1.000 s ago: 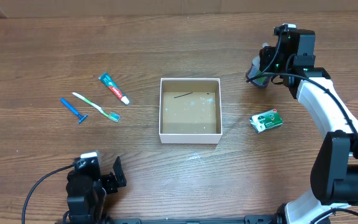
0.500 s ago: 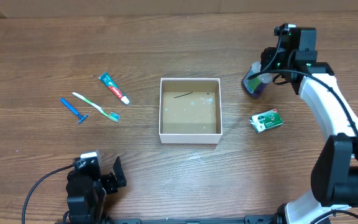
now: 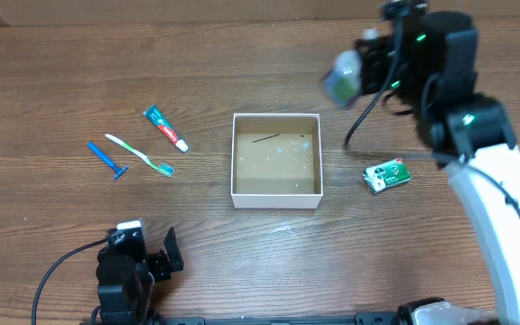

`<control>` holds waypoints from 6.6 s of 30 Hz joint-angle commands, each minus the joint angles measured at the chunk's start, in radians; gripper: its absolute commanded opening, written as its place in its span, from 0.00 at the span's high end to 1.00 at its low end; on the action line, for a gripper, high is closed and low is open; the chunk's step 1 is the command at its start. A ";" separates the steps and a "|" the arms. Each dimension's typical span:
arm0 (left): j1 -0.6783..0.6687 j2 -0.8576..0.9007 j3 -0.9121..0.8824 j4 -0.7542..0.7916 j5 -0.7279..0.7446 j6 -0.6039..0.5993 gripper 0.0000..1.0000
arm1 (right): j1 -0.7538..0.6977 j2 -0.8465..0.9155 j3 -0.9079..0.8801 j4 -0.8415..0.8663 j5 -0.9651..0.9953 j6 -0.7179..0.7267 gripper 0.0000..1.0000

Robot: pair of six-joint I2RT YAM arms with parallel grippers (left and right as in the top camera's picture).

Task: Pack container
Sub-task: 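Carry the soap bottle with the right gripper into the box, release, then move the right gripper to the green soap package and grasp it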

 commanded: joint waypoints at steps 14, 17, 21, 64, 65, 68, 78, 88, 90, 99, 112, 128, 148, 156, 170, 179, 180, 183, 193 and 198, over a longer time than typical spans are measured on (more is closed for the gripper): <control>0.006 -0.005 -0.001 -0.001 0.012 -0.010 0.00 | 0.330 0.140 0.038 0.004 -0.014 -0.350 0.96; 0.006 -0.005 -0.001 -0.001 0.012 -0.009 0.00 | 0.331 0.172 0.038 0.006 -0.017 -0.385 0.96; 0.006 -0.005 -0.001 -0.001 0.012 -0.010 0.00 | 0.331 0.206 0.038 0.008 -0.047 -0.460 0.96; 0.006 -0.005 -0.001 -0.001 0.012 -0.010 0.00 | 0.332 0.465 0.038 0.167 -0.182 -0.523 0.96; 0.006 -0.005 -0.001 -0.001 0.012 -0.010 0.00 | 0.332 0.473 0.038 0.170 -0.182 -0.522 0.96; 0.006 -0.005 -0.001 -0.001 0.012 -0.010 0.00 | 0.332 0.497 0.038 0.185 -0.182 -0.501 0.96; 0.005 -0.005 -0.001 -0.001 0.012 -0.010 0.00 | 0.331 0.504 0.038 0.211 -0.182 -0.501 0.70; 0.006 -0.005 -0.001 -0.001 0.012 -0.009 0.00 | 0.331 0.490 0.039 0.277 -0.182 -0.486 0.53; 0.006 -0.005 -0.001 -0.001 0.012 -0.010 0.00 | 0.331 0.464 0.040 0.309 -0.182 -0.438 0.50; 0.006 -0.005 -0.001 -0.001 0.012 -0.010 0.00 | 0.316 0.232 0.097 0.251 -0.080 -0.202 0.31; 0.005 -0.005 -0.001 -0.001 0.012 -0.010 0.00 | -0.095 0.016 0.102 -0.455 0.283 0.491 0.00; 0.006 -0.005 -0.001 -0.001 0.012 -0.010 0.00 | -0.278 0.136 -0.162 -0.539 0.230 0.706 0.00; 0.006 -0.005 -0.001 -0.001 0.012 -0.010 0.00 | -0.278 0.136 -0.629 -0.036 0.125 0.786 0.17; 0.006 -0.005 -0.001 -0.001 0.012 -0.010 0.00 | -0.278 0.136 -0.704 0.076 0.125 0.786 0.21; 0.006 -0.005 -0.001 -0.001 0.012 -0.010 0.00 | -0.278 0.153 -0.743 0.180 0.126 0.786 0.22; 0.006 -0.005 -0.001 -0.001 0.012 -0.010 0.00 | -0.278 0.301 -0.743 0.163 0.098 0.785 0.24; 0.006 -0.005 -0.001 -0.001 0.012 -0.009 0.00 | -0.278 0.308 -0.743 0.159 0.098 0.786 0.26; 0.006 -0.005 -0.001 -0.001 0.012 -0.010 0.00 | -0.278 0.314 -0.743 0.147 0.099 0.784 0.44; 0.006 -0.005 -0.001 -0.001 0.012 -0.010 0.00 | -0.278 0.313 -0.734 0.109 0.098 0.767 0.74; 0.006 -0.005 -0.001 -0.001 0.012 -0.010 0.00 | -0.278 0.283 -0.616 -0.002 0.090 0.684 0.78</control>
